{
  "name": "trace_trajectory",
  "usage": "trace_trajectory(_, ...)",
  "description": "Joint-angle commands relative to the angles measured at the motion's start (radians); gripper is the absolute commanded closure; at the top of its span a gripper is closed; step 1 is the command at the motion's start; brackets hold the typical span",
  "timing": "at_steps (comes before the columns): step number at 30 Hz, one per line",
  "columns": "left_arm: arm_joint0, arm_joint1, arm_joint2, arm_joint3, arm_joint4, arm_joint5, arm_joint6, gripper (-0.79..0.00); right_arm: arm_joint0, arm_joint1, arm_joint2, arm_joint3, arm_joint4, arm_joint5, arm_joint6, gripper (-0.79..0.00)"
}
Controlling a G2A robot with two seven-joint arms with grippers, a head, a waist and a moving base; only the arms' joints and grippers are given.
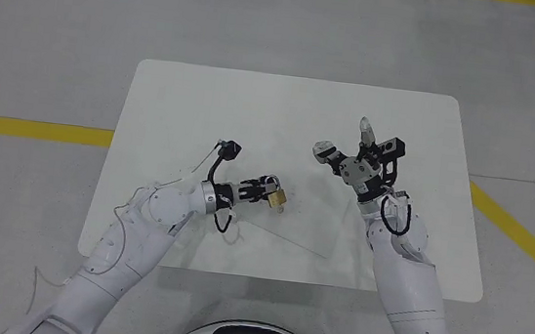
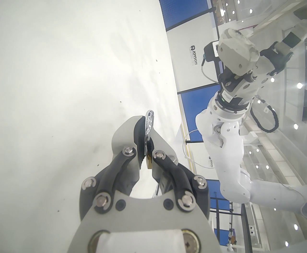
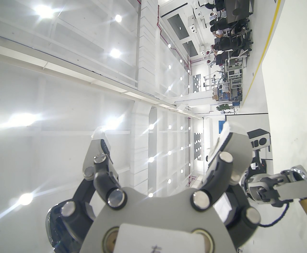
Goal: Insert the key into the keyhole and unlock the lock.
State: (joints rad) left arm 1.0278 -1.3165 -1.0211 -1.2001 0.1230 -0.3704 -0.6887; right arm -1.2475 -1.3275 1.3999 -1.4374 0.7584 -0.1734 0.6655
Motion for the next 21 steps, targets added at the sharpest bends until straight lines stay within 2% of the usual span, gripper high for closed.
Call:
trace_trajectory(1,-0.004,-0.001,0.003,0.001,0.005,0.005,0.009,-0.022,0.000,0.000,0.000,0.000,0.000,0.000,0.000,-0.785)
trace_trajectory(5,-0.008,-0.001,0.003,0.002,0.008,0.010,0.017,0.000,0.000,0.000,0.000,0.000,0.000,0.000,0.000,-0.785)
trace_trajectory(14,-0.007,0.001,0.001,-0.005,0.012,0.014,0.028,-0.009,0.000,0.000,0.000,0.000,0.000,0.000,0.000,-0.785)
trace_trajectory(16,-0.007,0.002,0.001,-0.005,0.012,0.016,0.028,-0.123,0.000,0.000,0.000,0.000,0.000,0.000,0.000,-0.785)
trace_trajectory(18,-0.007,0.002,0.001,-0.007,0.012,0.019,0.027,-0.351,0.000,0.000,0.000,0.000,0.000,0.000,0.000,-0.785)
trace_trajectory(21,-0.006,0.003,0.001,-0.014,0.011,0.024,0.026,-0.576,0.000,0.000,0.000,0.000,0.000,0.000,0.000,-0.785)
